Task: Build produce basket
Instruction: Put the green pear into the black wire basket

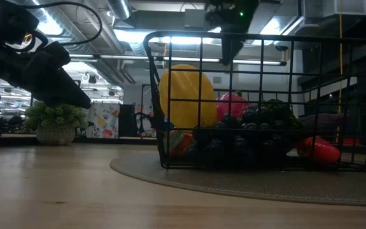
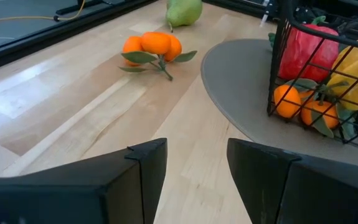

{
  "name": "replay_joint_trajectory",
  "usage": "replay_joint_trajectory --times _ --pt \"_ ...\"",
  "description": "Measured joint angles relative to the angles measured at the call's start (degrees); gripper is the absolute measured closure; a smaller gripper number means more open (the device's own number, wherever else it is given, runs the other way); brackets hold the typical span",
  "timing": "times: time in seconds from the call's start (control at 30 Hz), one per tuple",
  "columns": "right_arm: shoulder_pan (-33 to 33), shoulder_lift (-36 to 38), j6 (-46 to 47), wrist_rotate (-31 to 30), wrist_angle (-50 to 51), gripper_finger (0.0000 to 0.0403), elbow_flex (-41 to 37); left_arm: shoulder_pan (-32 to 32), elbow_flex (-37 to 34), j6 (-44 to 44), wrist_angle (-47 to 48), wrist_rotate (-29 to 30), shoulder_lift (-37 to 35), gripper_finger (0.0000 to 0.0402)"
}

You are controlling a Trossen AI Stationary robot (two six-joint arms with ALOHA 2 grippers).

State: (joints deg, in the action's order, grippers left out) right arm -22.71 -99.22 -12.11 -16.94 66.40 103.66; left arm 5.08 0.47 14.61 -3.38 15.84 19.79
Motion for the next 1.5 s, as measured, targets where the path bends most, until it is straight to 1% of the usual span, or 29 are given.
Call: replay_joint_trajectory --times 0.2,0.27,0.33,0.5,0.67,0.97,1.1,1.2,1.5 --pt "-7.1 0.0 -0.6 11.8 0.0 0.0264 0.0 0.0 0.0 0.2 0.0 0.0 0.0 0.0245" --pt "-8.7 0.0 -1.3 14.1 -0.3 0.0264 0.0 0.0 0.0 0.2 0.1 0.0 0.0 0.0245" --pt "-10.0 0.0 -2.1 15.1 -0.6 0.0264 0.0 0.0 0.0 0.2 0.1 0.0 0.0 0.0245" --pt "-12.3 -0.6 -2.1 15.2 -1.0 0.0264 0.0 0.0 0.0 0.2 0.1 0.0 0.0 0.0245" --pt "-13.3 -3.7 -3.4 15.6 -1.0 0.0264 0.0 0.0 0.0 0.2 0.1 0.0 0.0 0.0245" --pt "-13.4 -13.4 -6.6 15.6 -0.8 0.0264 0.0 0.0 0.0 0.2 0.2 0.0 0.0 0.0245" --pt "-13.4 -17.7 -7.6 15.6 1.6 0.0264 0.0 0.0 0.0 0.0 0.2 0.0 0.0 0.0245" --pt "-13.4 -20.6 -7.8 15.6 3.3 0.0264 0.0 0.0 0.0 0.0 0.3 0.0 0.0 0.0245" --pt "-13.4 -28.1 -7.6 15.5 3.0 0.0264 0.0 0.0 0.0 0.0 0.3 0.0 0.0 0.0245"
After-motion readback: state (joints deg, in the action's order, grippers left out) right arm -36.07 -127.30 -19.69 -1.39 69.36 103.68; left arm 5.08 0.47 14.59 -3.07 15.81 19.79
